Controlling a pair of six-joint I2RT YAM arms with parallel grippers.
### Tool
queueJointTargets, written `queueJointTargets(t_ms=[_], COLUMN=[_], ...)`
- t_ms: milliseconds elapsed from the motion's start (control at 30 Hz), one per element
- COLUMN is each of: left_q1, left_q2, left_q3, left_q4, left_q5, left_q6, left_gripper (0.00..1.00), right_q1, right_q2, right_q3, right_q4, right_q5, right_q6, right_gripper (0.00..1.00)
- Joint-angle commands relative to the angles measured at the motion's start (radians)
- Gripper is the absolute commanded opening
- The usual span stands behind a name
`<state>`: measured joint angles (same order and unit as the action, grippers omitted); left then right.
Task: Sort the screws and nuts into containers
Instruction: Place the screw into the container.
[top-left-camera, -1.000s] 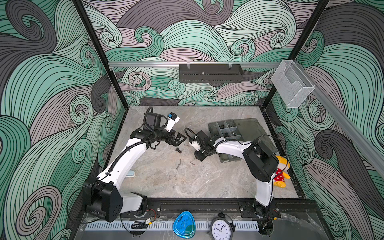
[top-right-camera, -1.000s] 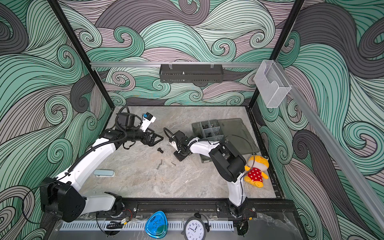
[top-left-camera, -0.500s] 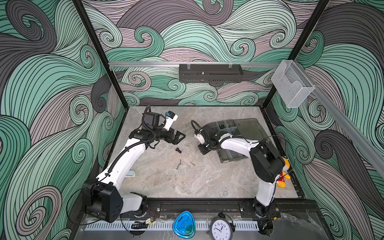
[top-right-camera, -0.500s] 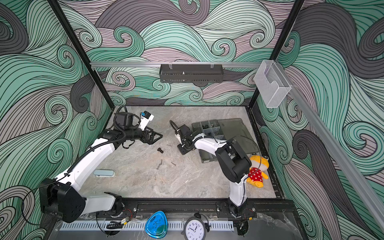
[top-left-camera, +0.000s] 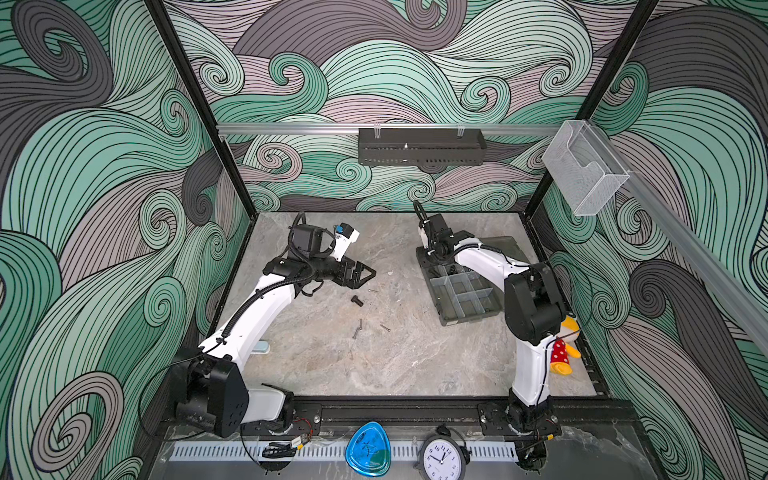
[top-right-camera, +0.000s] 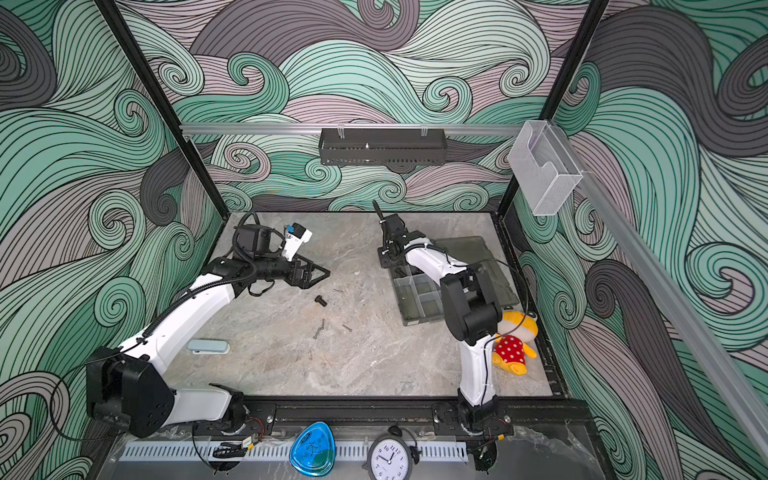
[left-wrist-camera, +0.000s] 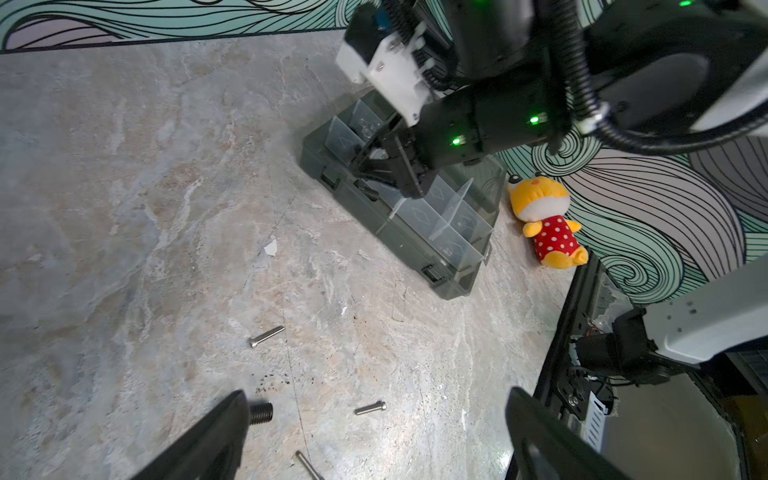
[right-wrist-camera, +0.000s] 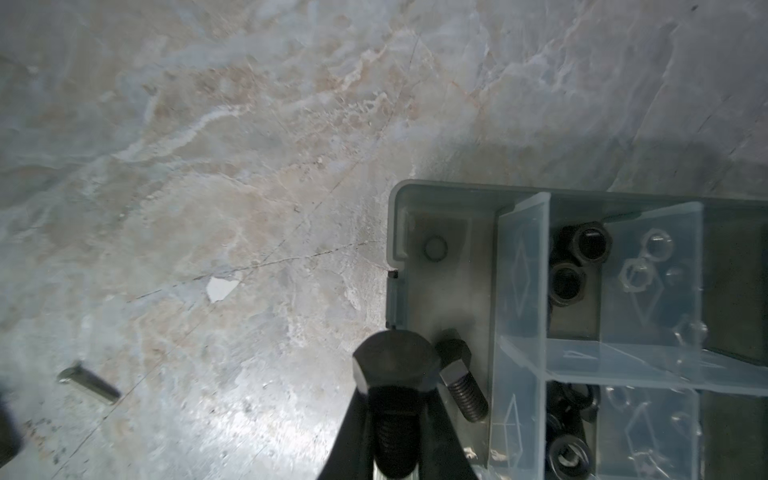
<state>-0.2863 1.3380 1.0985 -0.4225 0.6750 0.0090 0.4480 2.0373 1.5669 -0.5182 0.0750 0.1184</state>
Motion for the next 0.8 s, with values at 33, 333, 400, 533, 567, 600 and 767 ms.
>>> queueJointTargets(t_ms=[33, 333, 400, 533, 567, 600, 767], left_q1=[-0.022, -0.022, -0.023, -0.023, -0.022, -0.022, -0.023], left_q2=[-0.025, -0.013, -0.016, -0.018, -0.018, -0.018, -0.026], left_q3=[-0.026, -0.015, -0.016, -0.015, -0.015, -0.015, -0.012], left_q4=[0.065, 0.049, 0.048, 0.048, 0.048, 0.048, 0.041], left_q5=[0.053, 0.049, 0.049, 0.047, 0.047, 0.047, 0.042], left_q6=[-0.003, -0.007, -0.006, -0.006, -0.007, -0.007, -0.003], left_gripper=[0.99, 0.99, 0.99, 0.99, 0.99, 0.99, 0.99], right_q1=[-0.021, -0.036, -0.044, -0.046, -0.046, -0.046, -0.042], right_q2=[0.029, 0.084, 0.092, 0.094, 0.09, 0.084, 0.012], right_q3=[0.042, 0.063, 0.071, 0.079, 0.078, 0.075, 0.021], right_q4=[-0.019, -0.03, -0.034, -0.044, -0.044, -0.044, -0.01], right_q5=[0.026, 0.044, 0.031, 0.05, 0.055, 0.054, 0.025], right_q6=[0.02, 0.031, 0.032, 0.023, 0.021, 0.02, 0.014], right_gripper=[0.08, 0.13, 0.15, 0.29, 0.31, 0.33, 0.37])
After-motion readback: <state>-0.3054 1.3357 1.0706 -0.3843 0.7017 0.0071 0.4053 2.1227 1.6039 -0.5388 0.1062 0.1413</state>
